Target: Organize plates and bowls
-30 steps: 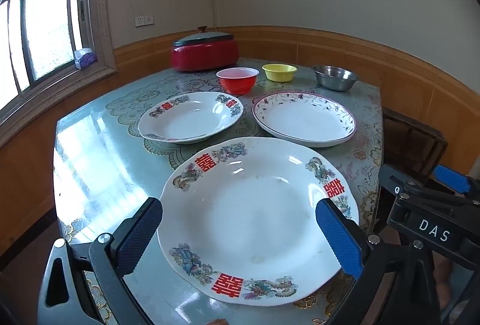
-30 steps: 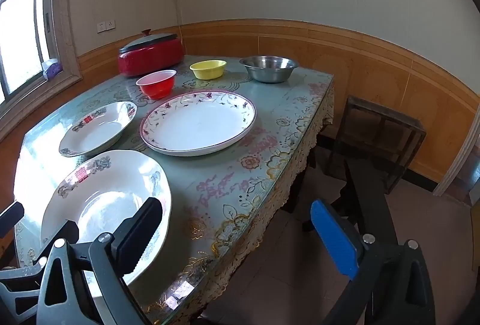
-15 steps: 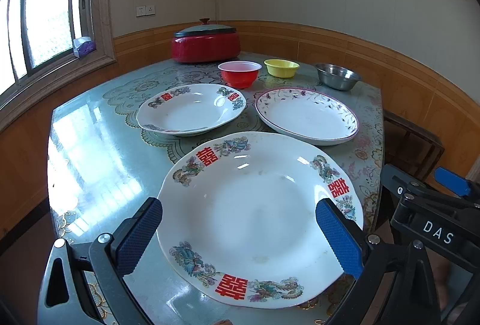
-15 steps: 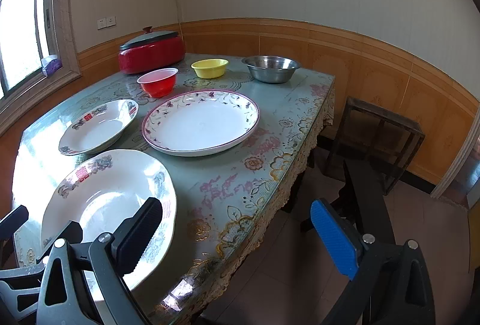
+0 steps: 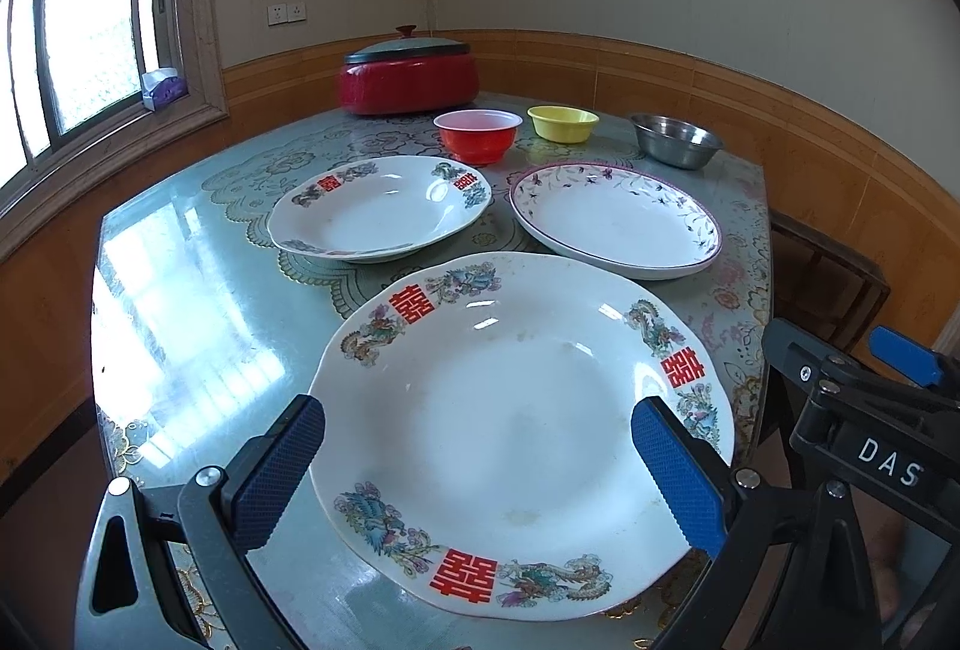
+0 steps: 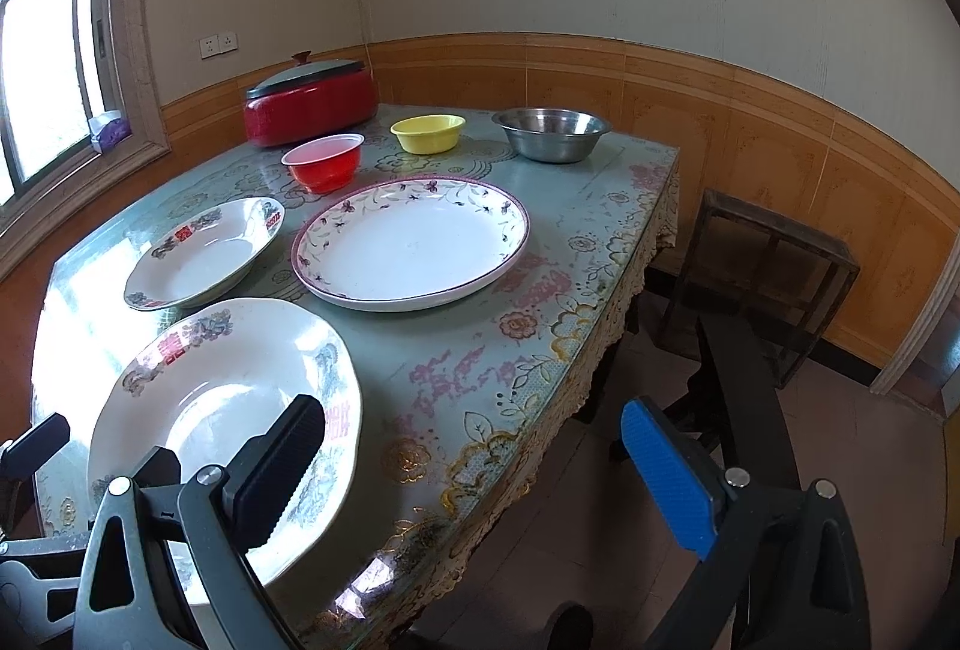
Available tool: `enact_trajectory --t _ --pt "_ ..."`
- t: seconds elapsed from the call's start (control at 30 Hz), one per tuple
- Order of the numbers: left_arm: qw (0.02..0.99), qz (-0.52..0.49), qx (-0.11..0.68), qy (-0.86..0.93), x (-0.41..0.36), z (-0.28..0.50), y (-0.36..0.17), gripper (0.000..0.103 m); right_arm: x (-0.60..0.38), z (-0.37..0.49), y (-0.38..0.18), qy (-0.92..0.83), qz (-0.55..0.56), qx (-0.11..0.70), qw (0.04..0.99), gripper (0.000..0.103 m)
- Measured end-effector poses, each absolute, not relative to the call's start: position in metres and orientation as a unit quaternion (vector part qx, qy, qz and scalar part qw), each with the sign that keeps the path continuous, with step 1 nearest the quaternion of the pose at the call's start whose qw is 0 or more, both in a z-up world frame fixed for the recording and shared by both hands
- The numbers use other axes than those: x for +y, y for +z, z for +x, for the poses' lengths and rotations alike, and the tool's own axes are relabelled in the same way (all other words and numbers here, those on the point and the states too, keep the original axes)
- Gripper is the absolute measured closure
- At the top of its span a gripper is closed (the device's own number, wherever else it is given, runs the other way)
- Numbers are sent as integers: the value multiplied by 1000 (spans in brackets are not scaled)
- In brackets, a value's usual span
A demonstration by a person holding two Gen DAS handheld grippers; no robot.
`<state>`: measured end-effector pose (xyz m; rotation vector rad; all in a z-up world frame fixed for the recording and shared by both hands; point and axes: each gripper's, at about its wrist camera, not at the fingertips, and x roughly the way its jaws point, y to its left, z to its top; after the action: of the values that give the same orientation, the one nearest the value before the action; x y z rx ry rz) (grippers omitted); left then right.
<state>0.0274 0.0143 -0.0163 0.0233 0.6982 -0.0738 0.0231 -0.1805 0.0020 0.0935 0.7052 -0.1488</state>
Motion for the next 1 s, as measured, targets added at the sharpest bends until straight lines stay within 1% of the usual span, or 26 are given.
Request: enact_trajectory --t 0.53,1.0 --pt "939 -11 344 -3 27 28 -16 0 -171 37 3 -24 38 342 939 2" --pt "940 -3 341 -12 22 25 -14 0 -176 28 2 -25 49 339 939 2"
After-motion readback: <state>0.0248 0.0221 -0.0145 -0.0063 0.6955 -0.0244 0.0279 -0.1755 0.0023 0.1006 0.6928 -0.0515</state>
